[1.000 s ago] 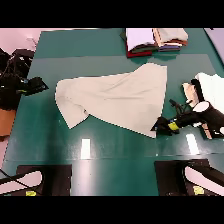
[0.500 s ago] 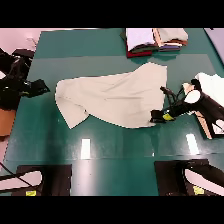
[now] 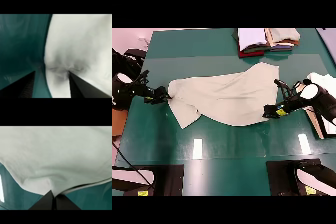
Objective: Fold the shirts.
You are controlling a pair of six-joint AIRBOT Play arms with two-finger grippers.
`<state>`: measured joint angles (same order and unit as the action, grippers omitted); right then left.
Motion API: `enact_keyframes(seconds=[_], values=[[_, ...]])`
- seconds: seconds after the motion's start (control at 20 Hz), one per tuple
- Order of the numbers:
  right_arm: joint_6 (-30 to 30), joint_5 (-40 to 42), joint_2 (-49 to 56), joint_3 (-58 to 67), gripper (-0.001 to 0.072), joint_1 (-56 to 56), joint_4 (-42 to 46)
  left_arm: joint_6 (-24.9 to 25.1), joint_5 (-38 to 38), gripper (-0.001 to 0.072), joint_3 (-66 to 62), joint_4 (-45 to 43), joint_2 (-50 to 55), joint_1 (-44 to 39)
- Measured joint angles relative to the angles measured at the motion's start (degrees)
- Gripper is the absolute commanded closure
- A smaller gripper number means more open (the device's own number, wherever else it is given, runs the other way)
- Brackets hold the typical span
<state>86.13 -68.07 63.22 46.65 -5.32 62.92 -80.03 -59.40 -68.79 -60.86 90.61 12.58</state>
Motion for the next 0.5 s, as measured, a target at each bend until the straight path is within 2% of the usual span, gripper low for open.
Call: enact_keyframes(seconds=[0.05, 0.1, 0.15, 0.2, 0.5], values=[[0.1, 0.0, 0.0, 0.0, 0.0694, 0.0, 0.0, 0.5, 0.0, 0.0219, 0.0, 0.9, 0.3, -0.4], [0.1, 0.0, 0.0, 0.1, 0.0694, 0.0, 0.0, 0.9, 0.0, 0.0372, 0.0, 1.5, 0.6, -0.8], [0.1, 0.0, 0.0, 0.1, 0.0694, 0.0, 0.0, 1.3, 0.1, 0.0598, 0.0, 1.7, 0.8, -1.2], [0.1, 0.0, 0.0, 0.1, 0.0694, 0.0, 0.0, 1.6, 0.2, 0.0683, 0.1, 1.8, 1.0, -1.6], [0.1, -0.4, -0.1, 4.9, 0.0694, 0.0, 0.9, 2.3, 0.5, 0.0686, -2.0, 2.6, -2.8, -2.4]])
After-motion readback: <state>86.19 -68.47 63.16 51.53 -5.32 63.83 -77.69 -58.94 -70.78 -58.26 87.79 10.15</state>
